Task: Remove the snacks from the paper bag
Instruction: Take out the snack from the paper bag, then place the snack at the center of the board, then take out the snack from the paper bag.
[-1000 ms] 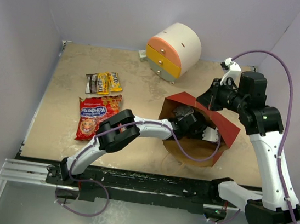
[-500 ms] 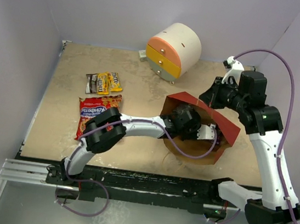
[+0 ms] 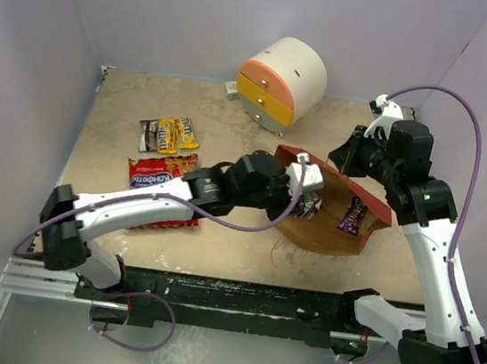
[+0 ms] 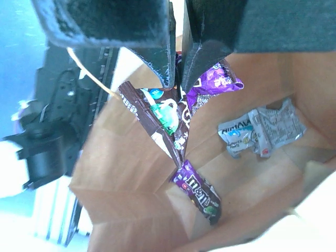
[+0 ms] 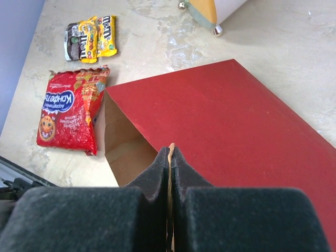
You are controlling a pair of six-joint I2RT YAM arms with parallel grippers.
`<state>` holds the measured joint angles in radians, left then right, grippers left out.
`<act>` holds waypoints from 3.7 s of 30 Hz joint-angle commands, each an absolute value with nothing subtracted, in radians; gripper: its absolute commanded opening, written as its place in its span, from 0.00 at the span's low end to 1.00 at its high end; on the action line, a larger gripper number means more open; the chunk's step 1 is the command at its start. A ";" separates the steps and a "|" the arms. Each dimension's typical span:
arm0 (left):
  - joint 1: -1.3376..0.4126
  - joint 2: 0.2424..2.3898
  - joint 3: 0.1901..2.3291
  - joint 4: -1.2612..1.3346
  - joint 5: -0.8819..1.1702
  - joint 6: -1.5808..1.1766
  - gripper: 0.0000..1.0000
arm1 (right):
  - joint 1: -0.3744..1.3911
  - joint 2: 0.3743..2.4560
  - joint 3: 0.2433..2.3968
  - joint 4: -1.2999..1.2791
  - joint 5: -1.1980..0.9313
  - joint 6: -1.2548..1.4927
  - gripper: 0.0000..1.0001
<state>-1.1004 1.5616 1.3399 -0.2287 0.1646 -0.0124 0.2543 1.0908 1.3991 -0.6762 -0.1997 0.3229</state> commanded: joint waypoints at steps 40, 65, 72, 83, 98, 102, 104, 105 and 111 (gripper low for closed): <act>0.158 2.052 1.790 -0.798 -0.195 -0.660 0.05 | 0.255 1.062 1.308 -0.561 -0.321 0.322 0.00; 0.004 1.444 1.282 -0.667 0.111 -0.719 0.53 | 0.255 1.032 1.334 -0.573 -0.289 0.365 0.00; -0.538 1.146 1.018 -0.552 0.018 -0.974 0.54 | 0.255 1.039 1.315 -0.601 -0.333 0.351 0.00; -1.143 1.191 0.980 -0.160 -0.316 -0.881 0.61 | 0.255 0.979 1.272 -0.677 -0.430 0.283 0.00; -1.354 1.565 0.907 0.599 -0.422 -0.489 0.60 | 0.255 0.949 1.288 -0.654 -0.403 0.340 0.00; -1.352 1.684 0.958 0.682 -0.417 -0.424 0.65 | 0.255 0.958 1.300 -0.655 -0.396 0.356 0.00; -1.351 1.740 0.990 0.693 -0.418 -0.410 0.71 | 0.255 0.963 1.313 -0.664 -0.390 0.360 0.00; -1.351 1.765 1.003 0.699 -0.418 -0.404 0.73 | 0.255 0.965 1.318 -0.670 -0.388 0.362 0.00; -1.316 1.876 1.104 0.617 -0.373 -0.472 0.86 | 0.255 0.953 1.321 -0.701 -0.404 0.365 0.00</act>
